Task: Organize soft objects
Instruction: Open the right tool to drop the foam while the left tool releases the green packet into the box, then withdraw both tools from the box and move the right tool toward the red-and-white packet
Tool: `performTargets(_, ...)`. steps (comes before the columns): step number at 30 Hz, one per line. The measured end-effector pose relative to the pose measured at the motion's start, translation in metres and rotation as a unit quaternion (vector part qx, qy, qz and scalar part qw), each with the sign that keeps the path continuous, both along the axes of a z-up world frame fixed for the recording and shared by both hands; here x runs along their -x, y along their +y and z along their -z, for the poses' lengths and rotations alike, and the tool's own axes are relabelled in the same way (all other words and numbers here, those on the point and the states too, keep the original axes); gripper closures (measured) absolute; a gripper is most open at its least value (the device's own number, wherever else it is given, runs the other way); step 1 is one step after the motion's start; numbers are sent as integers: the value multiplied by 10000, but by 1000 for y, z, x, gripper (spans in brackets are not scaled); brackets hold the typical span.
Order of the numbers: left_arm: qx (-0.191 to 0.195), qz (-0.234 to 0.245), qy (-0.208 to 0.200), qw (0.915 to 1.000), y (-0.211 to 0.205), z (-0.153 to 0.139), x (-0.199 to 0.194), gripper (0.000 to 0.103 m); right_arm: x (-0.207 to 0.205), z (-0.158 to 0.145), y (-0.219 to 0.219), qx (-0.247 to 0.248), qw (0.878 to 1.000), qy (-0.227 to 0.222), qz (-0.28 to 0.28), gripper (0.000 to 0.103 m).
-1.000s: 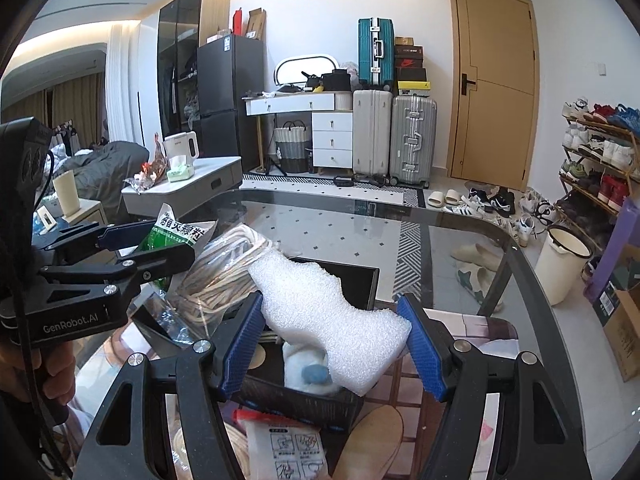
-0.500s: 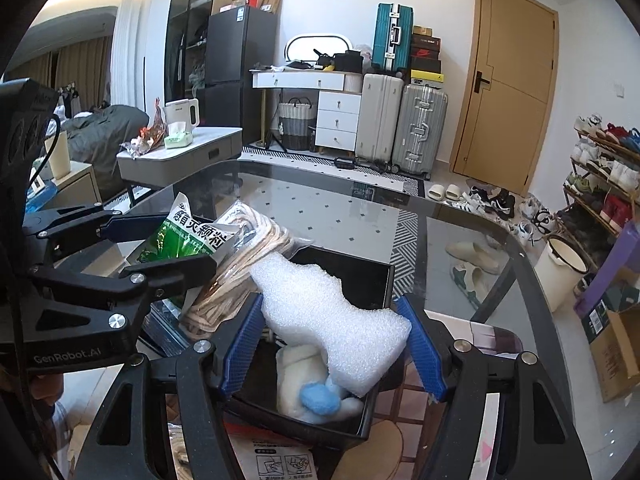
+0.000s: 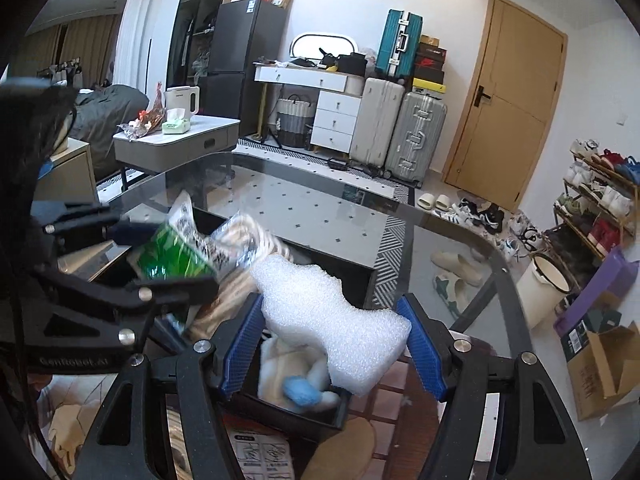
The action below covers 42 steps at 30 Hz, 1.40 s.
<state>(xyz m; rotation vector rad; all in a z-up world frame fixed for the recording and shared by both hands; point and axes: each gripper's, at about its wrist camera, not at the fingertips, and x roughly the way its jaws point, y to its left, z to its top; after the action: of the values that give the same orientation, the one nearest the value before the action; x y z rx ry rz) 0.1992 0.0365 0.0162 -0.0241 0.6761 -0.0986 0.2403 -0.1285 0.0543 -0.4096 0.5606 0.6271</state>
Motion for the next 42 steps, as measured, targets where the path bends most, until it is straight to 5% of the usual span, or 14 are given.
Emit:
performTargets(9, 56, -196, -94, 9997, 5, -8, 8, 41, 0, -6, -5, -207, 9998, 34, -54, 34)
performTargets(15, 98, -194, -157, 9996, 8, -11, 14, 30, -8, -3, -2, -420, 9986, 274, -154, 31)
performTargets(17, 35, -284, -208, 9994, 7, -13, 16, 13, -10, 0, -3, -406, 9983, 373, -188, 25)
performTargets(20, 67, -391, -366, 9985, 11, -16, 22, 4, -7, -1, -6, -445, 9981, 361, -229, 15)
performTargets(27, 138, -526, -446, 9975, 19, -20, 33, 0, 8, -10, -19, -640, 9972, 297, -233, 3)
performTargets(42, 328, -955, -865, 9911, 26, -20, 83, 0, 45, -20, -48, -1107, 9933, 275, -206, 1)
